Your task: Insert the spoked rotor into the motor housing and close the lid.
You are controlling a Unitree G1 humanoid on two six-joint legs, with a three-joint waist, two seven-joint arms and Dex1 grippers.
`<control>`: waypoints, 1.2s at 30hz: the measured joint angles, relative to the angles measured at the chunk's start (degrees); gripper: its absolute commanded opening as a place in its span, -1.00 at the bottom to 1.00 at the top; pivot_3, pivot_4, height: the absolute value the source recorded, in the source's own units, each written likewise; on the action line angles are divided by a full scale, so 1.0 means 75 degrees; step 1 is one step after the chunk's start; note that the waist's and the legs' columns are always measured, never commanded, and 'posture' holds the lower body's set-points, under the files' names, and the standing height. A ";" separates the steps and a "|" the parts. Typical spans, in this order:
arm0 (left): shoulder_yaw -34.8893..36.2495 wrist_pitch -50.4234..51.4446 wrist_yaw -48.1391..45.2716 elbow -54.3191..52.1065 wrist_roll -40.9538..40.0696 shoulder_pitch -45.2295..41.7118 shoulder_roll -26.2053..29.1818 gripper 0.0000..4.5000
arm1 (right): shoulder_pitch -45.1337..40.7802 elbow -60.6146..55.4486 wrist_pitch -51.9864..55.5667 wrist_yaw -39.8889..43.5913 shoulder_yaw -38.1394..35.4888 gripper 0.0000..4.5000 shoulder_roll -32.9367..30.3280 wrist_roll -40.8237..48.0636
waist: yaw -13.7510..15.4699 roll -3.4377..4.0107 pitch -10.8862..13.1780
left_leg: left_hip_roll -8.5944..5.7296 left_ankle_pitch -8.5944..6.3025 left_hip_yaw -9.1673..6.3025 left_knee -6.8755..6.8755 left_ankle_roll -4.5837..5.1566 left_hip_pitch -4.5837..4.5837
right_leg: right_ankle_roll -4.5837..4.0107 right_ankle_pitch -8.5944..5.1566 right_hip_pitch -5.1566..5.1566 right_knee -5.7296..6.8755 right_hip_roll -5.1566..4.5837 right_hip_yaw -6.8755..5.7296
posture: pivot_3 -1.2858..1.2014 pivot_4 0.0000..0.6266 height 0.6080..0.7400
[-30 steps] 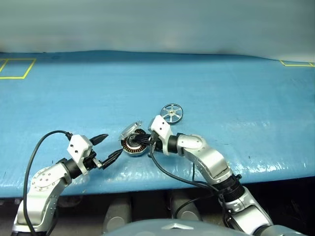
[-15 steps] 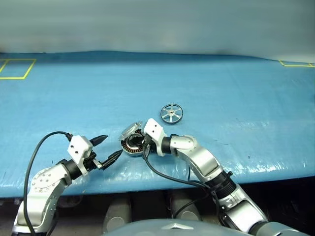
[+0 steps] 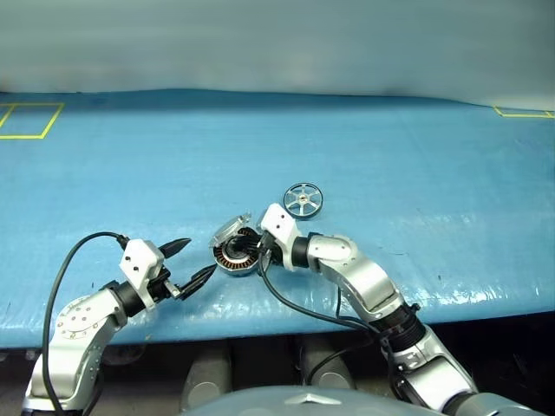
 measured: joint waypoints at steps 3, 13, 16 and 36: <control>-0.0005 0.0000 -0.0022 0.0004 -0.0019 -0.0012 -0.0003 0.96 | 0.0004 -0.0219 0.0020 -0.0115 -0.0083 -0.99 -0.0429 -0.0194 | 0.0007 -0.0002 0.0001 | -0.0002 0.0000 0.0001 0.0000 0.0000 -0.0003 | 0.0000 0.0000 0.0000 -0.0002 -0.0001 0.0000 | 0.03 -0.52 1.00; -0.0094 0.0000 -0.0259 0.0156 -0.0059 -0.0146 0.0012 0.96 | 0.0408 -0.1068 0.0920 -0.0844 -0.0728 -0.46 -0.2066 -0.1122 | 0.0035 -0.0005 0.0003 | -0.0004 -0.0001 0.0005 0.0001 -0.0001 -0.0011 | 0.0003 -0.0002 -0.0007 -0.0008 -0.0006 0.0000 | 0.03 -0.52 1.00; -0.0192 -0.0002 -0.0290 0.0167 -0.0050 -0.0245 0.0003 0.96 | 0.0310 -0.1053 0.1123 -0.1560 -0.1037 -0.14 -0.1981 -0.1624 | 0.0022 -0.0005 0.0003 | -0.0003 -0.0001 0.0005 0.0001 -0.0001 -0.0011 | 0.0003 -0.0002 -0.0010 -0.0005 -0.0003 0.0000 | 0.03 -0.52 1.00; -0.0235 -0.0170 -0.0132 0.0389 0.0020 -0.0125 -0.0086 0.96 | -0.0194 0.0156 0.0804 -0.1938 -0.1104 -0.14 -0.1378 -0.2003 | 0.0023 -0.0005 0.0004 | -0.0004 -0.0002 0.0003 0.0001 0.0001 -0.0018 | 0.0004 -0.0002 -0.0008 -0.0008 -0.0003 0.0001 | 0.03 -0.52 1.00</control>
